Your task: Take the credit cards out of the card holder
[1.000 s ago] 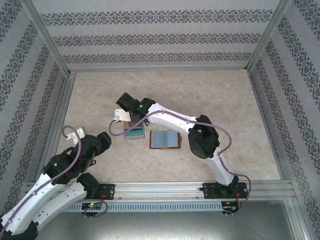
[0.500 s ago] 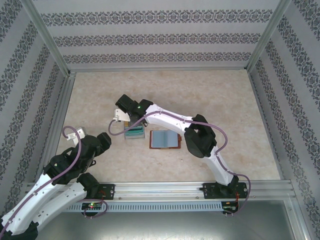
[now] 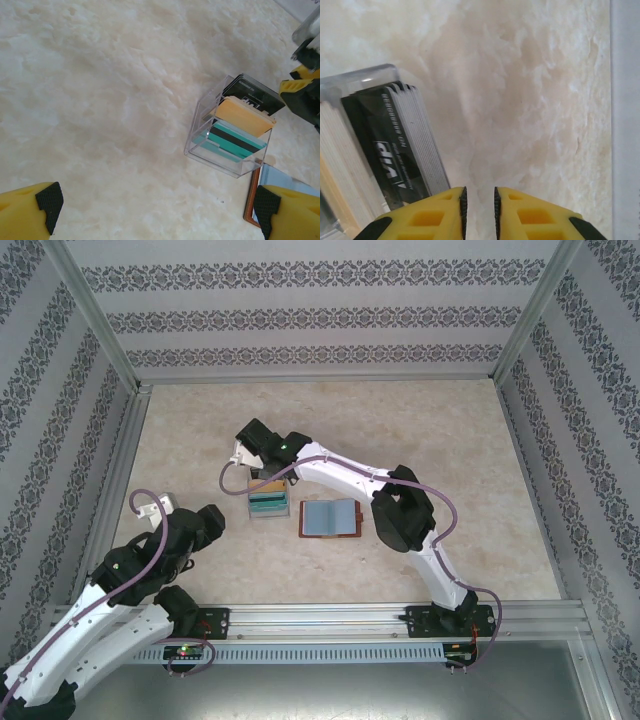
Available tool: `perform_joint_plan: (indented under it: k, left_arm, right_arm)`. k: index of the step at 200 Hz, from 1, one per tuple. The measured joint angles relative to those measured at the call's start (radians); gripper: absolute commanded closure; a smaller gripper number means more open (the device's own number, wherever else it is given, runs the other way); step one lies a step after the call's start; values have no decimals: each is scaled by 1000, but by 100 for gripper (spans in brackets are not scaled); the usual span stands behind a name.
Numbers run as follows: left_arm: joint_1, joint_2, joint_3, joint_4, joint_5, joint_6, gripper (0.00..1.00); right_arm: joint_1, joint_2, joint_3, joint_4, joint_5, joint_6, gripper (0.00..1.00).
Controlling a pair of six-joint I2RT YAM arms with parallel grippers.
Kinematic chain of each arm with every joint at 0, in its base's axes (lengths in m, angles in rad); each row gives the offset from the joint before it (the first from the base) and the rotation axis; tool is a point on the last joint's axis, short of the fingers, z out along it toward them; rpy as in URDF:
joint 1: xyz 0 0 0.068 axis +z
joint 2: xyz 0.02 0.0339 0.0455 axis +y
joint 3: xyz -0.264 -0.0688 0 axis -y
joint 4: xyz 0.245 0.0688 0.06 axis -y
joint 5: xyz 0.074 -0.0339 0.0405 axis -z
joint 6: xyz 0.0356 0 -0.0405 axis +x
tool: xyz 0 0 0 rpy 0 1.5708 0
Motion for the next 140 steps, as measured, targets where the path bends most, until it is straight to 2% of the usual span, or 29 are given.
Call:
perform_joint_plan:
  k: [23,41,52,94,119,140]
  left_arm:
    - [0,51,0,43,32,31,0]
    - [0,120,0,98,77,67,0]
    - [0,164,0,137,109,88,0]
    - [0,344,14,306,255,154,3]
    - [0,453,37,404,339,179,3]
    - [0,568,77,488,418,190,12]
  right_arm:
    - [-25,-59,-58,4,-45,85,75]
    - [-56,-152,-144,10,-104,184,76]
    - [-79,-224,-208,19,-147,248,73]
    - [-196,-523,-542,107,-301,527,73]
    - [-249,-631,-729,135,-357,690,75]
    - [-284,-679,-856,150,-397,813,80]
